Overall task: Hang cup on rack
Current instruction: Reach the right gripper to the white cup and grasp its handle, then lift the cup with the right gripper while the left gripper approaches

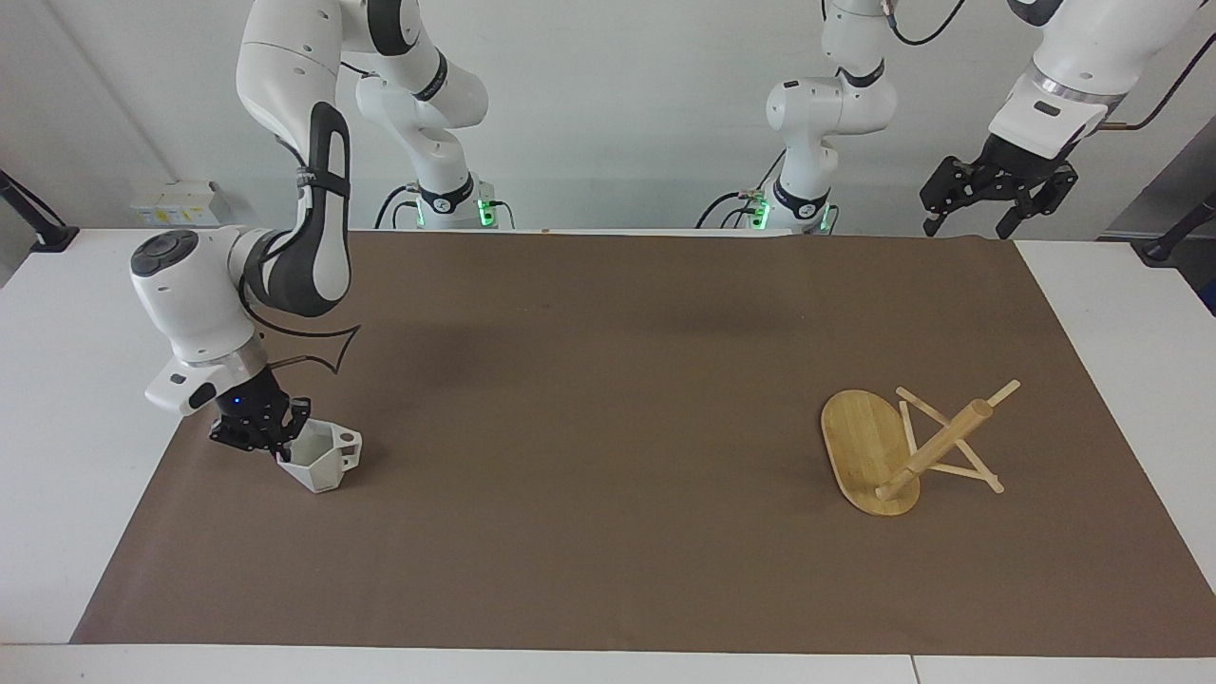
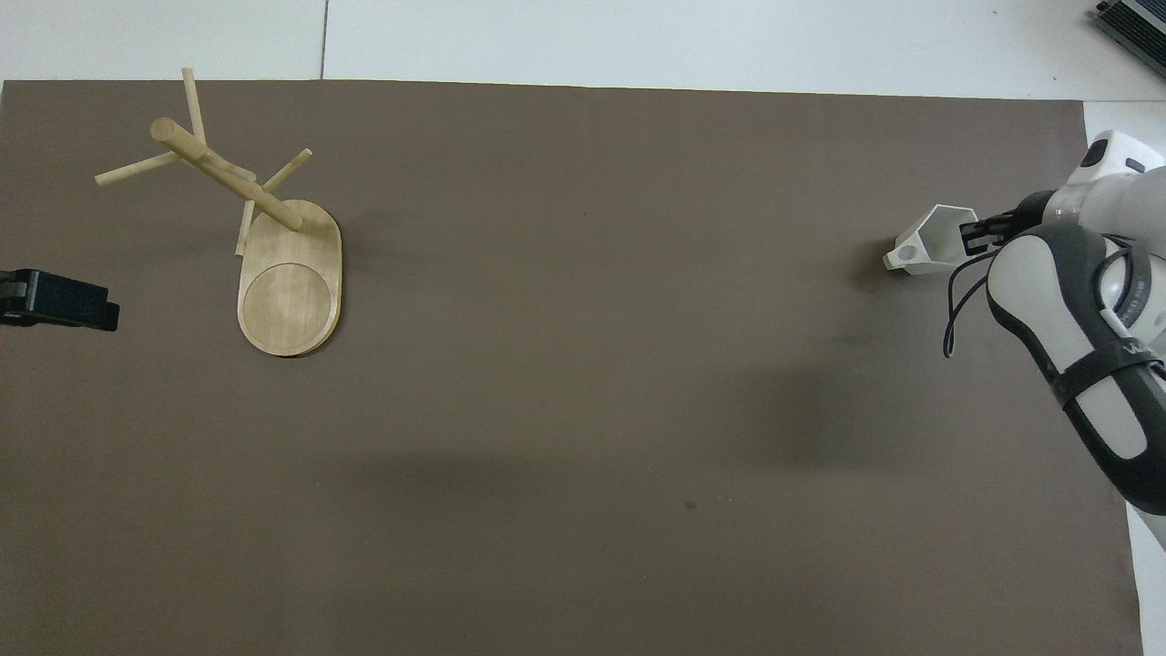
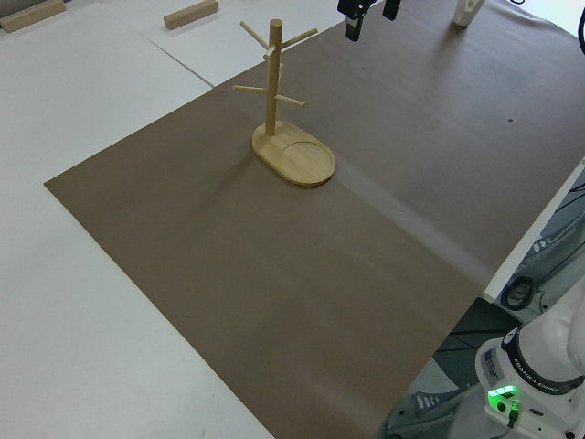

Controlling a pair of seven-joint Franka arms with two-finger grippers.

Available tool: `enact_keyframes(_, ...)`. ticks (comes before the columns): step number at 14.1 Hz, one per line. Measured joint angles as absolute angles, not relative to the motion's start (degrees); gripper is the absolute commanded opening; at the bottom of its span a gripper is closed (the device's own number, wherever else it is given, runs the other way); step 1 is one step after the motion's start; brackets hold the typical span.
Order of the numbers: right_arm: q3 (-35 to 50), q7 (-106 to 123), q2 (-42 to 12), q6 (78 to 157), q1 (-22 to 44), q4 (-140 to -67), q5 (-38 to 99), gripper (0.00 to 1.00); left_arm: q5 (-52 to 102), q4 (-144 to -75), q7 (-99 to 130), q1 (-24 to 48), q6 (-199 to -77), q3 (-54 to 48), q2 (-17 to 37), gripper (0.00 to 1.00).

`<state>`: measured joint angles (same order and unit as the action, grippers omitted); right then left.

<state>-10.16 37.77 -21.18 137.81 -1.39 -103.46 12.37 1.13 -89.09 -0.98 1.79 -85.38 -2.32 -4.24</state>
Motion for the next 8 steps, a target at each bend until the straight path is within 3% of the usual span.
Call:
enact_keyframes(4,-10.14,37.66,-21.16,134.4,-1.36,-103.15,19.92,0.0,1.13,-89.09,-0.98,1.79,-85.47,-2.32,-4.24,1.0)
enact_keyframes(8,-10.12,33.16,-20.46,124.69,-1.34,-98.92,27.54,0.0,1.13,-89.09,-0.98,1.79,-85.68,-2.32,-4.24,1.0)
